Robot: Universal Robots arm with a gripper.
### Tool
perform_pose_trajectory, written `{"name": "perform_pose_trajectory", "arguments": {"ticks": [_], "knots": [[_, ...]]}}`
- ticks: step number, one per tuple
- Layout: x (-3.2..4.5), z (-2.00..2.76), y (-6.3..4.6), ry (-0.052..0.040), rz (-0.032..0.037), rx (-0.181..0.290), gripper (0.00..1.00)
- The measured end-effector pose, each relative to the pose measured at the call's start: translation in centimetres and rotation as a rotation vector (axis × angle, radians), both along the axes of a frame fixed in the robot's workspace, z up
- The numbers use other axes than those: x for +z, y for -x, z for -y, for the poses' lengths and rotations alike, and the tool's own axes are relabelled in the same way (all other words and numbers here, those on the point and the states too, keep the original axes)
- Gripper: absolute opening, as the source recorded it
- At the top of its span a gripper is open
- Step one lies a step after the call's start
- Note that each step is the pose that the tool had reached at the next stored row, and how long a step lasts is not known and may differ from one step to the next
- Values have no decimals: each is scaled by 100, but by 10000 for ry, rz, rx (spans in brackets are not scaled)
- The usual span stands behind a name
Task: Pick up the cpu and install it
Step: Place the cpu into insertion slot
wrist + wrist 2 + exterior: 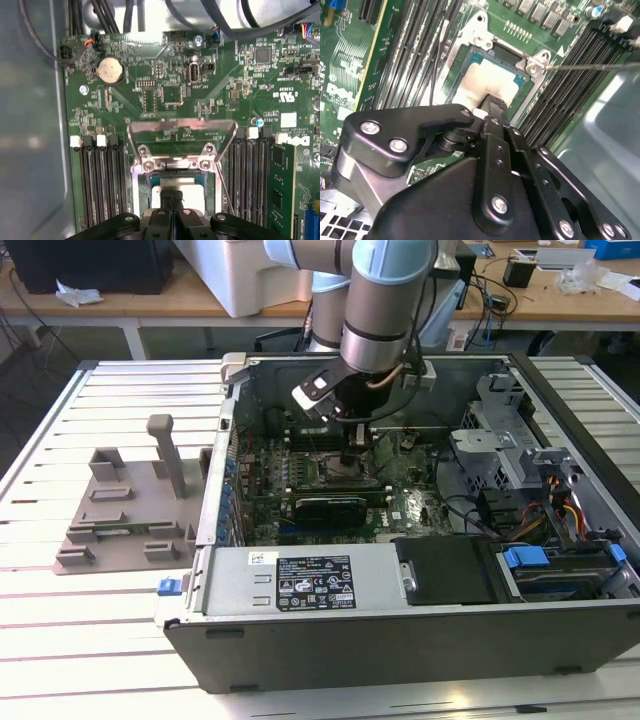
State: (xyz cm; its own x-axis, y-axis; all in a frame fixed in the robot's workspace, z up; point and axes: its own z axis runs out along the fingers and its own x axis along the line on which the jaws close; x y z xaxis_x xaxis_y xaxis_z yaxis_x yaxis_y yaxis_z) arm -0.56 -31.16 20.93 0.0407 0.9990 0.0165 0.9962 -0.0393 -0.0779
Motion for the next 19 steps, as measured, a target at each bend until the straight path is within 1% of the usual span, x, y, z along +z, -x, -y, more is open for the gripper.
{"name": "perform_pose_trajectory", "arguments": {"ticks": [1,3,7,10,14,15,16,17,19], "knots": [[0,0,13,0,0,33,11],[-5,0,40,-25,1,353,11],[-28,1,67,-46,0,699,11],[-54,4,68,-37,-8,732,11],[-62,2,17,-48,0,738,11],[-47,-1,7,-67,12,740,11],[-7,-2,6,-68,11,738,11],[49,1,8,-50,1,737,11],[223,1,8,-49,0,738,11]]}}
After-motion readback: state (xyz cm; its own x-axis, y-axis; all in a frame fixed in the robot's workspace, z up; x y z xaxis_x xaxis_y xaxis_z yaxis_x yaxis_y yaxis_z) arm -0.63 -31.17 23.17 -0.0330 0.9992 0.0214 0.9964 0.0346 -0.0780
